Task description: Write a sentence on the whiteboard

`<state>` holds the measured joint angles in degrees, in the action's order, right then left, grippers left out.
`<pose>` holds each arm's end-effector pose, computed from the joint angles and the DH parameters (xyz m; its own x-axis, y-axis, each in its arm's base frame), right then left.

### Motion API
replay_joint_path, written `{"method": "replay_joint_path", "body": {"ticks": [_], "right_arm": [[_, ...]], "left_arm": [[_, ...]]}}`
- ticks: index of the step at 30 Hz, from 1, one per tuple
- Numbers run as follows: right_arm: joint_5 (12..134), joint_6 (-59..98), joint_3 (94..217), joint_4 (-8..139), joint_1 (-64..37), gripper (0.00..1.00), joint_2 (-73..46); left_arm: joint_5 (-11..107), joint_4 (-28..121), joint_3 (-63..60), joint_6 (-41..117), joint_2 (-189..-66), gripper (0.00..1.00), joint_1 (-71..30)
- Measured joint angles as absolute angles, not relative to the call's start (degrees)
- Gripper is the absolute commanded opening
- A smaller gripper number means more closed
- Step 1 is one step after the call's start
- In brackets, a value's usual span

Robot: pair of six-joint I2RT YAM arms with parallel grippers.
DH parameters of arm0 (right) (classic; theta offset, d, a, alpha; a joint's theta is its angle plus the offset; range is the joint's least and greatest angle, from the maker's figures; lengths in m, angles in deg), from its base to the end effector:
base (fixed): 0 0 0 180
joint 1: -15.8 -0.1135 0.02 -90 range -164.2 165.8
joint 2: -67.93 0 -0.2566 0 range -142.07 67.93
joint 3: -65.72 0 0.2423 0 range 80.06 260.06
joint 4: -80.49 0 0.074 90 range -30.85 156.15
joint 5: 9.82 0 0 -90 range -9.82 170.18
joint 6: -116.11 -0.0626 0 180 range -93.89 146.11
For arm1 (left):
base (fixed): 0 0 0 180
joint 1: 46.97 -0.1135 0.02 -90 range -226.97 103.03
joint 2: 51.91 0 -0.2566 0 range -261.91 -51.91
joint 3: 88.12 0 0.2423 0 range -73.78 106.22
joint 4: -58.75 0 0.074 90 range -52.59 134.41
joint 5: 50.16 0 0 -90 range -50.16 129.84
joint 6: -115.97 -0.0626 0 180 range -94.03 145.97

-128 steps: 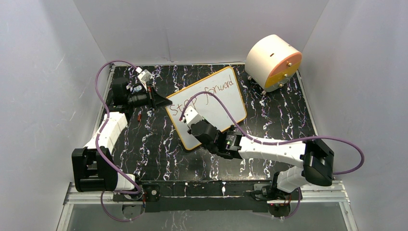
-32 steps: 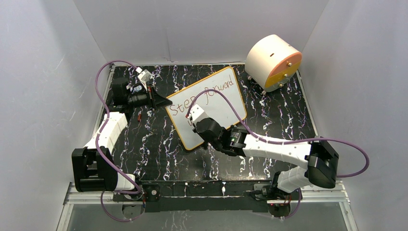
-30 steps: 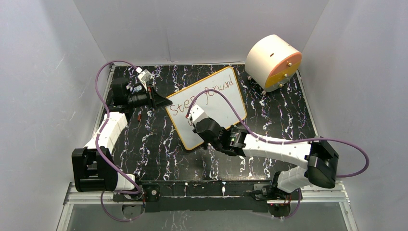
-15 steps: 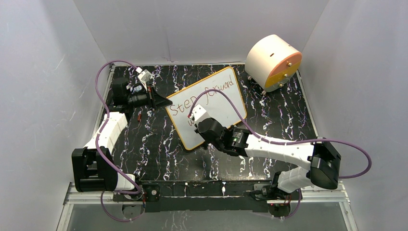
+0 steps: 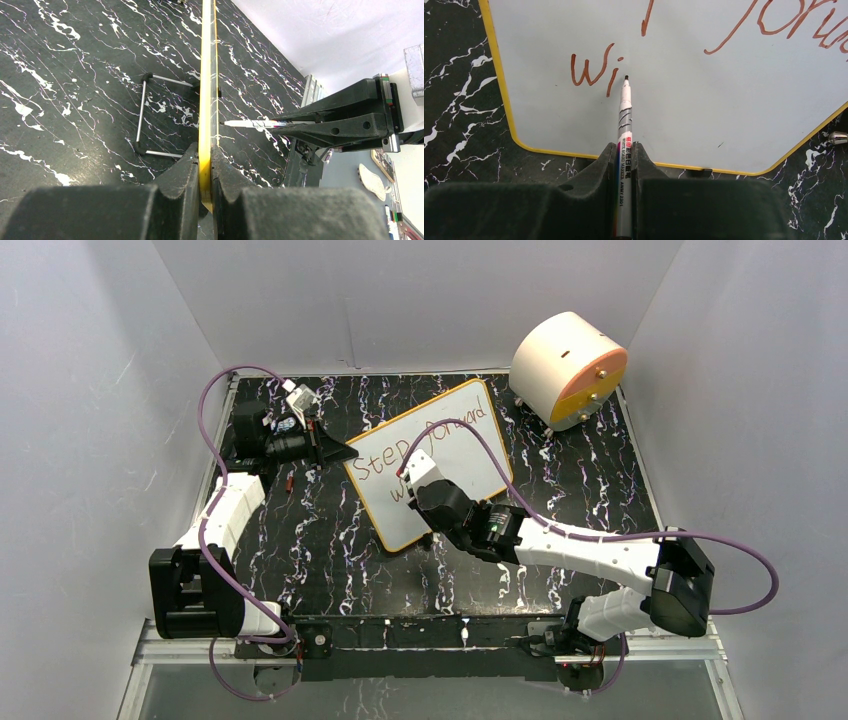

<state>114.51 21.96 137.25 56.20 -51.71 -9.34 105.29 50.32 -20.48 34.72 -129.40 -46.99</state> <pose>0.1525 0.2760 0.2767 -0.2326 -0.4057 -0.8839 -0.5609 0.7985 -0.2188 0.2981 -0.0568 0.2912 -0.4414 -0.0634 -0.8951 0.8058 0.4109 -0.4264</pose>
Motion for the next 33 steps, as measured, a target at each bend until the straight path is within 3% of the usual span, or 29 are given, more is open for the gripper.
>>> {"method": "replay_joint_path", "body": {"ticks": [33], "right_arm": [[114.2,21.7,136.4,56.7,-49.0,0.0,-9.3]], "left_arm": [[105.2,50.3,-20.5,34.7,-129.4,0.0,-47.0]]}}
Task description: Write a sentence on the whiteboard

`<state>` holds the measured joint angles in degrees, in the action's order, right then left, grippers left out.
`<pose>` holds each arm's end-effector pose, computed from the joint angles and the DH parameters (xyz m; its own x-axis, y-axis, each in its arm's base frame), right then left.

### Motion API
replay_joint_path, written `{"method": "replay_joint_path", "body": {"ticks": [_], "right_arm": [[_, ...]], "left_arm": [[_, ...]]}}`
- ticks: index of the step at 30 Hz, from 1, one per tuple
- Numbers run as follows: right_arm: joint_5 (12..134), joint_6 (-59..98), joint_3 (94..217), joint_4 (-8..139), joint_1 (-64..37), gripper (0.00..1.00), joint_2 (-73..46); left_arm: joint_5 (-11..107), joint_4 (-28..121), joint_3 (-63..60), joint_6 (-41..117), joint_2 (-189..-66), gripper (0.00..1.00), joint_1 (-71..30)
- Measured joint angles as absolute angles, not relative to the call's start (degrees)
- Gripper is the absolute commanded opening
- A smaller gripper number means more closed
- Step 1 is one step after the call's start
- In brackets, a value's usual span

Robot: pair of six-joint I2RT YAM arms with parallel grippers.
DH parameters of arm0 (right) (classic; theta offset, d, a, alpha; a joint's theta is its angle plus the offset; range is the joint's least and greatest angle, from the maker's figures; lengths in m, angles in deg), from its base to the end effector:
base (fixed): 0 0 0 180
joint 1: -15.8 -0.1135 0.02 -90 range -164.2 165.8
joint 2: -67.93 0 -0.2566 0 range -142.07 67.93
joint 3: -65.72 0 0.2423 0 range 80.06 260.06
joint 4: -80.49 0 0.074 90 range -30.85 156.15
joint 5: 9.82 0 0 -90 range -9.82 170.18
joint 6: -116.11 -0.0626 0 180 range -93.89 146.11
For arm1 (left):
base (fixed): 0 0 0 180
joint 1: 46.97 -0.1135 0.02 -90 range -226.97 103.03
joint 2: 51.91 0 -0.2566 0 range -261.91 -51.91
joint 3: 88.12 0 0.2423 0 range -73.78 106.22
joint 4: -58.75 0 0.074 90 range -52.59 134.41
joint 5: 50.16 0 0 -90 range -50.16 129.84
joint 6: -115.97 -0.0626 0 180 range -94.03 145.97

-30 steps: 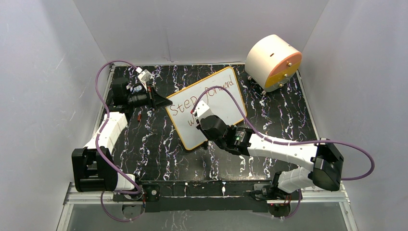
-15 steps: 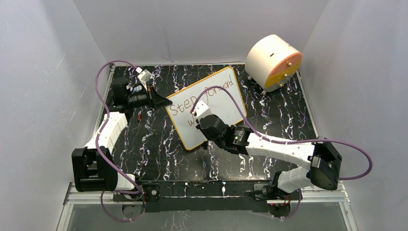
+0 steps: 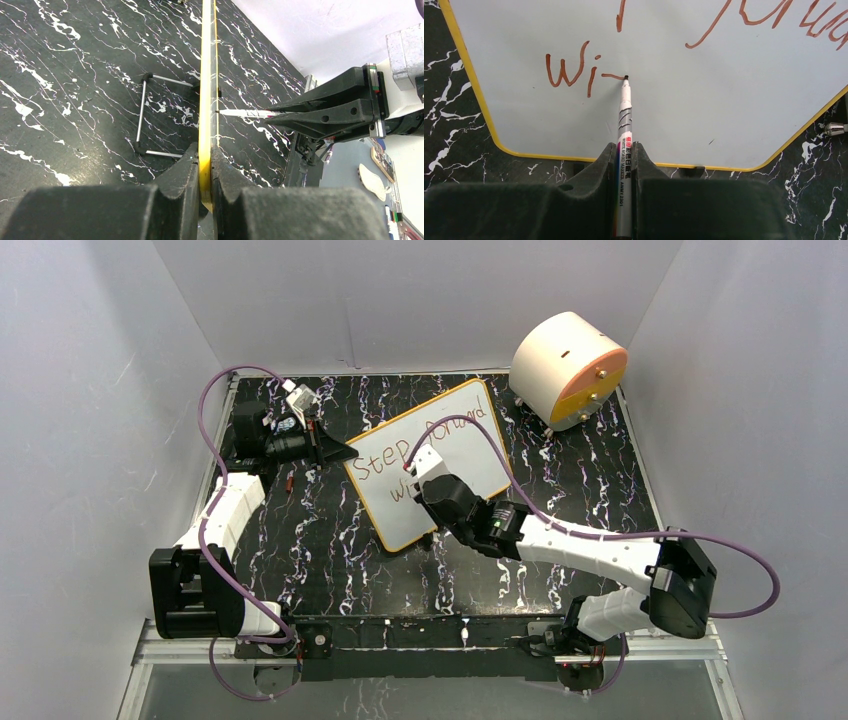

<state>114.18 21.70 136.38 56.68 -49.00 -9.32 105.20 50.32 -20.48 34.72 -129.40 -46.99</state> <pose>0.1648 0.2680 0.2723 -0.2567 -0.3958 -0.8817 -0.5266 0.8223 -0.2158 0.2982 -0.0568 0.2912 -0.4413 -0.0636 -0.8951 0.8052 0.4123 -0.4262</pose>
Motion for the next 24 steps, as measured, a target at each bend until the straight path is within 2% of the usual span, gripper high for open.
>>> {"method": "replay_joint_path", "body": {"ticks": [24], "right_arm": [[111.4,23.8,134.7,60.8,-48.4,0.0,-8.3]], "left_arm": [[105.2,50.3,-20.5,34.7,-129.4,0.0,-47.0]]}}
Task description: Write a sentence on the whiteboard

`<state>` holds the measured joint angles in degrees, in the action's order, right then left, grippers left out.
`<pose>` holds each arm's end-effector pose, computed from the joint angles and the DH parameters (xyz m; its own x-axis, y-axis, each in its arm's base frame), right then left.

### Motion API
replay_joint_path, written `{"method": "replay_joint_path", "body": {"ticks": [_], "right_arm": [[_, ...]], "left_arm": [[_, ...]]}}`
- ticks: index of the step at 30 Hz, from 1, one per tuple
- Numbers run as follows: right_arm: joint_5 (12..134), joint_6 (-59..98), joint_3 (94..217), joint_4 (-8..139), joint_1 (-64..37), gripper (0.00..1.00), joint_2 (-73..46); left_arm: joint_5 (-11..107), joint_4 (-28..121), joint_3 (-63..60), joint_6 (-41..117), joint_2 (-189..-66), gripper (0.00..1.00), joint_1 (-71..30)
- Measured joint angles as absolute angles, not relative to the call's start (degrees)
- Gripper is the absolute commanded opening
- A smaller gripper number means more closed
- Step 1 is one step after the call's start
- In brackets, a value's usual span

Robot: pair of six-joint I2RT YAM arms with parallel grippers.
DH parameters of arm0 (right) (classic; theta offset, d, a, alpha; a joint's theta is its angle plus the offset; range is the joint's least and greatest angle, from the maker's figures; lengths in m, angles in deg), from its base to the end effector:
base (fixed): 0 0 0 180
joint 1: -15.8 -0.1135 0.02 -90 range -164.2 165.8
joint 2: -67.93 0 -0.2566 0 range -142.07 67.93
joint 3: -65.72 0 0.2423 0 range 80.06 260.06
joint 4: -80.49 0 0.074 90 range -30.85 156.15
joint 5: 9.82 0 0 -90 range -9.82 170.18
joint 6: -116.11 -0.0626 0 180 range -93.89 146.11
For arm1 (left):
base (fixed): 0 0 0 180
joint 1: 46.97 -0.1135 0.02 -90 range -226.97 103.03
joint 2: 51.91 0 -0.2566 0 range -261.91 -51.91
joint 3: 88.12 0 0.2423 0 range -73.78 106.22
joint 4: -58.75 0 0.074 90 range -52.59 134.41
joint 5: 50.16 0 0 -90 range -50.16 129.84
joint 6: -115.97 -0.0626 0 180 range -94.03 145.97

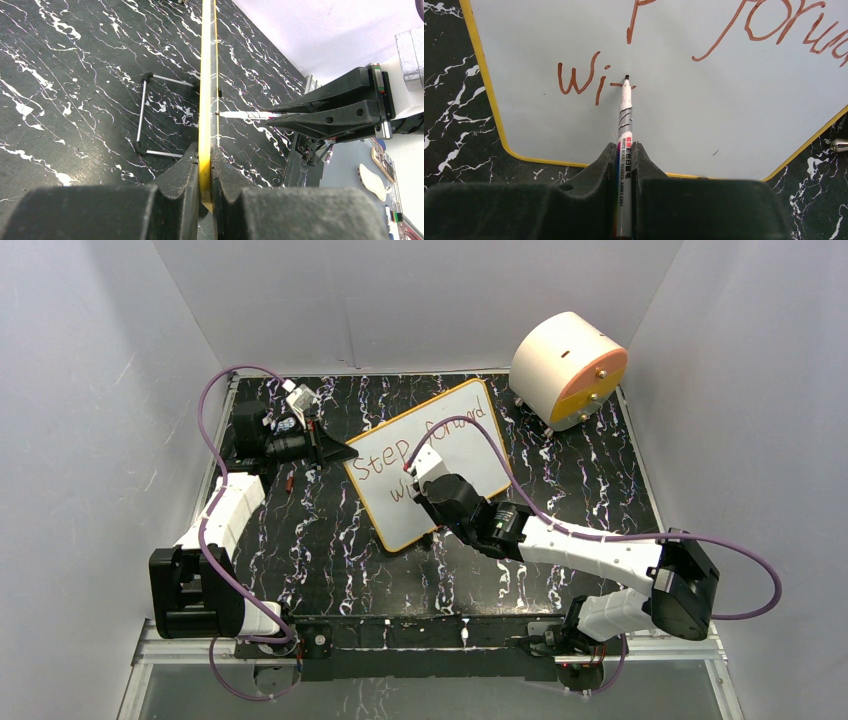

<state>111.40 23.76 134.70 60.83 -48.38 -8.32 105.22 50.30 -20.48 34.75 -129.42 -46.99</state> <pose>0.1656 0.2677 0.2743 -0.2204 -0.3750 -0.9004 -0.5600 0.8045 -0.1980 0.2982 -0.0568 0.2910 -0.4423 -0.0637 -0.8946 0.8048 0.4120 -0.4273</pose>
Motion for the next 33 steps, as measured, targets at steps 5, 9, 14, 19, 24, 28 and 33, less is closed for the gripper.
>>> {"method": "replay_joint_path", "body": {"ticks": [5,9,14,19,24,28,33], "right_arm": [[111.5,24.0,135.0,60.6,-48.4,0.0,-8.5],[111.3,23.9,135.0,60.1,-48.4,0.0,-8.5],[110.2,23.4,135.0,58.4,-48.4,0.0,-8.5],[109.3,23.0,135.0,56.5,-48.4,0.0,-8.5],[109.4,22.8,135.0,55.5,-48.4,0.0,-8.5],[109.8,22.6,135.0,55.5,-48.4,0.0,-8.5],[110.5,22.2,135.0,55.4,-48.4,0.0,-8.5]], "left_arm": [[105.2,50.3,-20.5,34.7,-129.4,0.0,-47.0],[105.2,50.3,-20.5,34.7,-129.4,0.0,-47.0],[105.2,50.3,-20.5,34.7,-129.4,0.0,-47.0],[105.2,50.3,-20.5,34.7,-129.4,0.0,-47.0],[105.2,50.3,-20.5,34.7,-129.4,0.0,-47.0],[105.3,50.3,-20.5,34.7,-129.4,0.0,-47.0],[105.2,50.3,-20.5,34.7,-129.4,0.0,-47.0]]}}
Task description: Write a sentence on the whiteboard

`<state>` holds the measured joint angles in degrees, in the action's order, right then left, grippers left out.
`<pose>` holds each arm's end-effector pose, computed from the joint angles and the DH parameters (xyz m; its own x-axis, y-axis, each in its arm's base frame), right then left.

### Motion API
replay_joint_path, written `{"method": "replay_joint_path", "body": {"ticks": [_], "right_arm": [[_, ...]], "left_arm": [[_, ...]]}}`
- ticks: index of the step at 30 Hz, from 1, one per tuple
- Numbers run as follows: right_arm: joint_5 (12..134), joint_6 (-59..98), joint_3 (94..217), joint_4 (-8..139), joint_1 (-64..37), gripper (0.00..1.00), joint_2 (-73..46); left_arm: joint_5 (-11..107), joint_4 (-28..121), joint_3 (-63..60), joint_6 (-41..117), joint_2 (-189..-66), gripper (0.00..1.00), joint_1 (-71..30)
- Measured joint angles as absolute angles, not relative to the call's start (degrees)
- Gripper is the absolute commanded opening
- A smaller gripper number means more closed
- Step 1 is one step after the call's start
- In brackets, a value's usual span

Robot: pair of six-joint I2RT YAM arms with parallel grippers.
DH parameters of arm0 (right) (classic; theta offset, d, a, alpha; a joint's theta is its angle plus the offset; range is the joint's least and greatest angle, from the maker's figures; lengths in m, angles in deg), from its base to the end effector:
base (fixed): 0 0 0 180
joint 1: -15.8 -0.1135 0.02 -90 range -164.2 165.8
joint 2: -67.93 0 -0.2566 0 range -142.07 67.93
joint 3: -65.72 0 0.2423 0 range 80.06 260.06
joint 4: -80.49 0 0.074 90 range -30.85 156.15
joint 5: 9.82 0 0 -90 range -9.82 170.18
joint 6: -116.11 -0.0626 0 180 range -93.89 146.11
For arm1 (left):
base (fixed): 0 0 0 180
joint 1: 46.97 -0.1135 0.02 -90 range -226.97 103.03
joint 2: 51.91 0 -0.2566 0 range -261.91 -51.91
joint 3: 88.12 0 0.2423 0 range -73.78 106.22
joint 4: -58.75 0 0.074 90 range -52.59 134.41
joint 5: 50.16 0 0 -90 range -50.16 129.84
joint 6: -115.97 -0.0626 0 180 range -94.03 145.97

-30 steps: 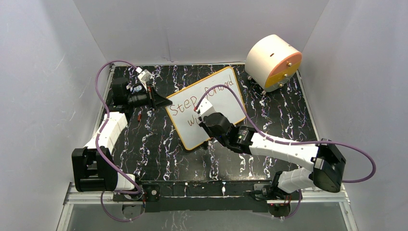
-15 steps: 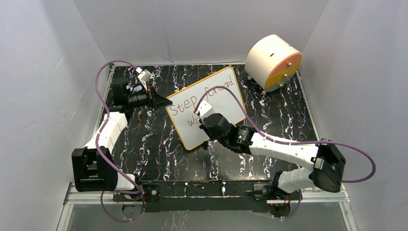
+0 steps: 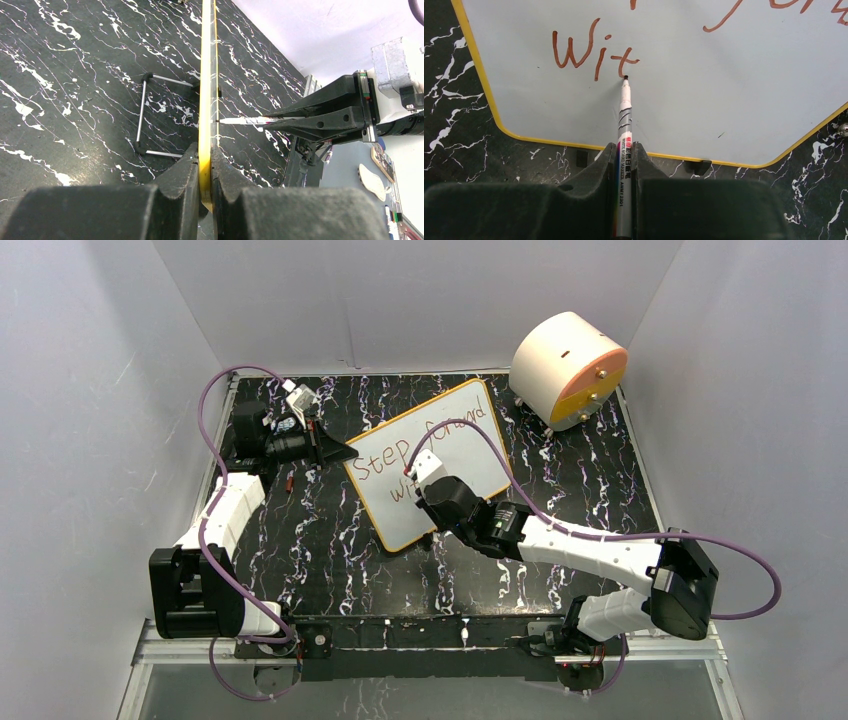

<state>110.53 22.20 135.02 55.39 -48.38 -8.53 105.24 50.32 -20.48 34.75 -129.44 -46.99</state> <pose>0.1629 0.2640 0.2644 -0.2722 -0.4275 -0.8621 -0.5735 0.7915 -0.2114 0.2983 -0.0568 0.2910 -0.4424 -0.0637 -0.8946 0.8049 0.4117 -0.4273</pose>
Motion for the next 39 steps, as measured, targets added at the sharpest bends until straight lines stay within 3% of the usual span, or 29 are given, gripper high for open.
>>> {"method": "replay_joint_path", "body": {"ticks": [39], "right_arm": [[111.6,24.7,136.6,59.5,-46.5,0.0,-8.5]], "left_arm": [[105.3,50.3,-20.5,34.8,-129.4,0.0,-47.0]]}}
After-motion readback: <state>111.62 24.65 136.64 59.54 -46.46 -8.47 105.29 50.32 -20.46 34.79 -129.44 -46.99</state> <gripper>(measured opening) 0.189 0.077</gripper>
